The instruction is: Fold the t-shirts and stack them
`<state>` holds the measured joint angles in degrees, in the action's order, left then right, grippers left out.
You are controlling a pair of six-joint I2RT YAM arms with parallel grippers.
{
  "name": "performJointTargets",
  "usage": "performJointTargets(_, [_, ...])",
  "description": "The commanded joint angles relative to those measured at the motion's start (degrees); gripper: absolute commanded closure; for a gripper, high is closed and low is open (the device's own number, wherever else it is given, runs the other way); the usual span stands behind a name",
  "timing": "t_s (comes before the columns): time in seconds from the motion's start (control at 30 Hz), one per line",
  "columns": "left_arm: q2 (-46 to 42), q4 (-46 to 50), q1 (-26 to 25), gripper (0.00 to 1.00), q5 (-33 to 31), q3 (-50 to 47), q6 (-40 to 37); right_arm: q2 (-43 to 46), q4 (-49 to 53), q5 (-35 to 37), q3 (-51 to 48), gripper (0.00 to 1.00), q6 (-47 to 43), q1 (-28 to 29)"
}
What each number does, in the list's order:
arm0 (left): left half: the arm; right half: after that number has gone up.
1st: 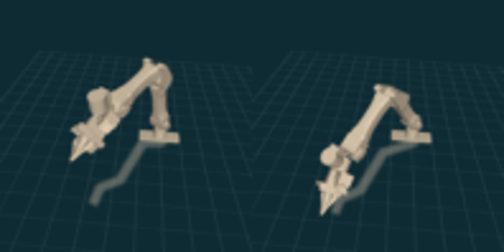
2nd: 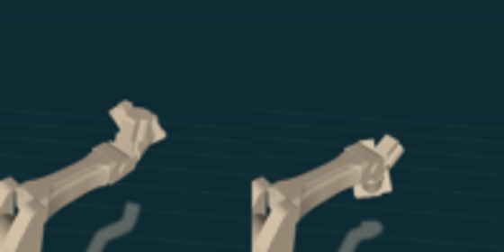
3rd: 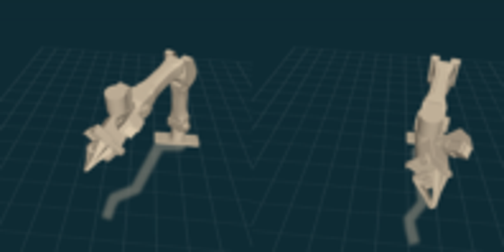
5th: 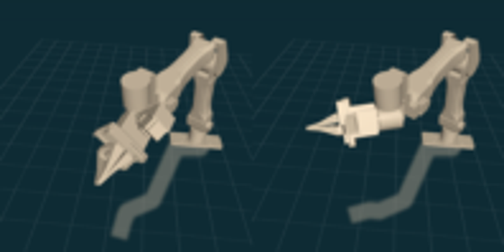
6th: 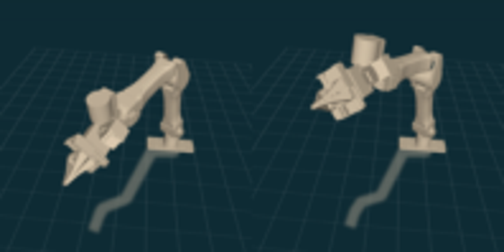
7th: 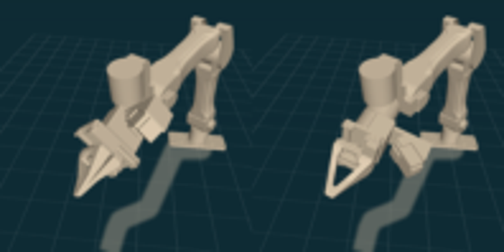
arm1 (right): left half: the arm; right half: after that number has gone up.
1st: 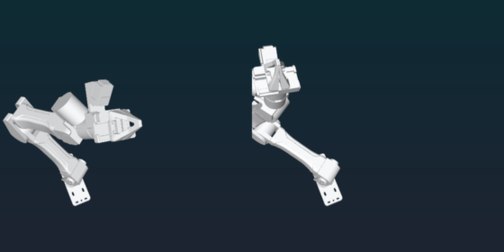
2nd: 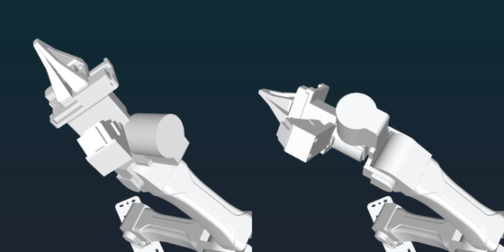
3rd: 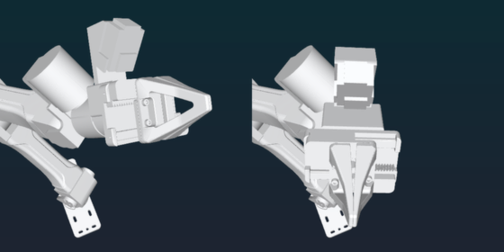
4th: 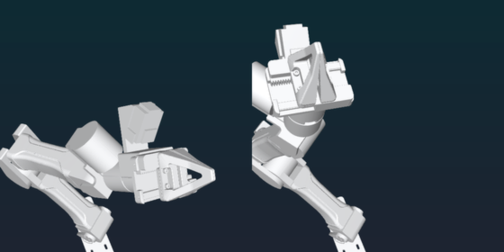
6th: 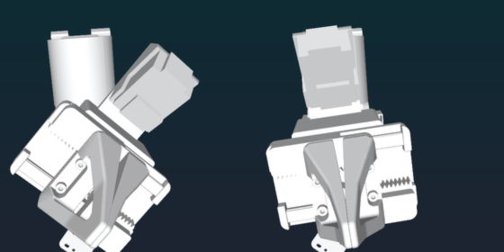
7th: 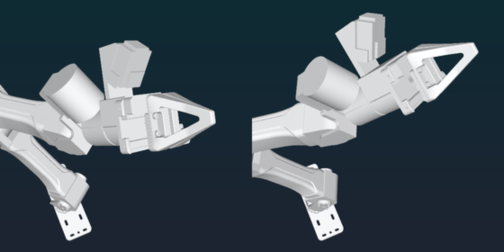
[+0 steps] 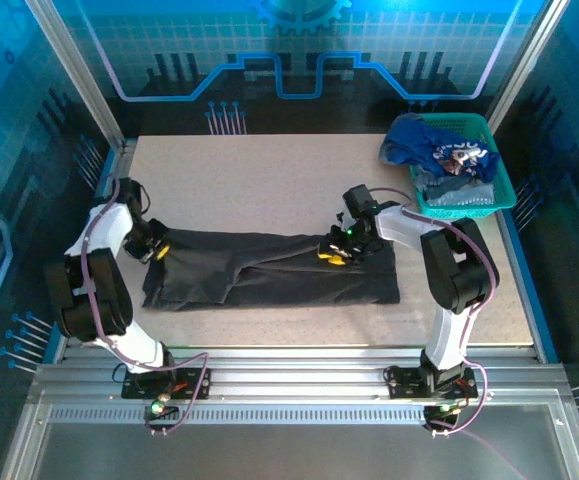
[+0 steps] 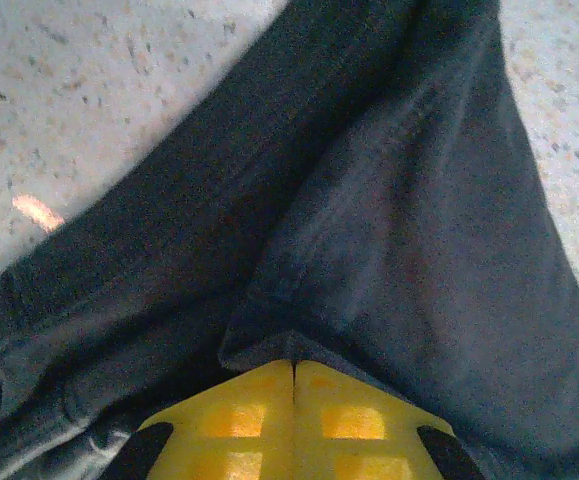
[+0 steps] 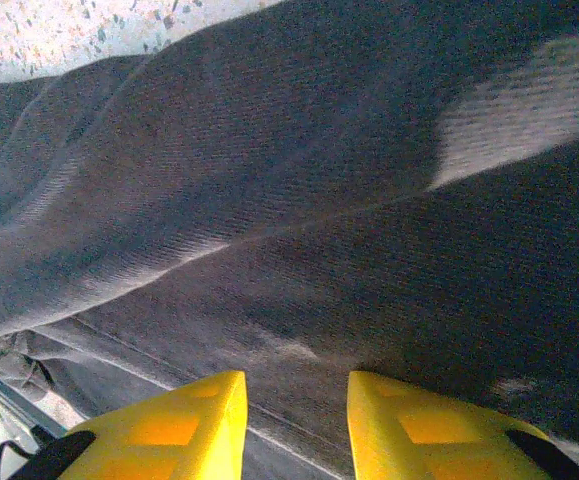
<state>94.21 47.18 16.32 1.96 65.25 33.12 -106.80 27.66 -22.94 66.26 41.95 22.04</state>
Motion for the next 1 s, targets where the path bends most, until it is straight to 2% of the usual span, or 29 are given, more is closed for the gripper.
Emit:
performJointTargets(0.0, [3.24, -2.77, -0.54, 0.79, -4.62, 2.77, -3.41, 2.95, 1.52, 0.94, -1.1, 0.66, -0.73, -0.77])
performJointTargets(0.07, [3.89, -1.87, -1.11, 0.61, -6.7, 3.47, -2.79, 4.38, 1.52, 2.08, -1.46, 0.66, -0.96, -0.95])
performJointTargets(0.17, [-0.58, 0.81, -3.52, 0.48, -13.29, 2.77, -0.23, 7.16, 1.15, 4.37, -2.13, 0.66, -1.5, -1.42])
performJointTargets(0.23, [-6.14, 2.57, -5.39, 0.47, -16.09, 0.84, 3.45, 8.62, 0.91, 5.2, -2.44, 0.65, -2.03, -2.08])
performJointTargets(0.33, [-14.4, 2.49, -9.07, 0.52, -12.07, -4.16, 11.09, 8.77, 1.65, 6.02, -1.98, 0.65, -3.39, -3.42])
performJointTargets(0.5, [-16.75, -1.82, -12.29, 0.74, -1.8, -11.75, 22.35, 6.47, 4.97, 8.59, 0.6, 0.67, -7.06, -4.64])
performJointTargets(0.6, [-12.73, -6.76, -12.45, 0.83, 0.13, -12.28, 24.66, 4.53, 7.19, 9.94, 2.82, 0.67, -8.82, -4.73])
performJointTargets(0.97, [10.76, -9.51, -12.28, 0.84, -2.36, 0.13, 20.64, -1.28, 14.88, 19.49, 5.15, 0.67, -9.06, -6.28])
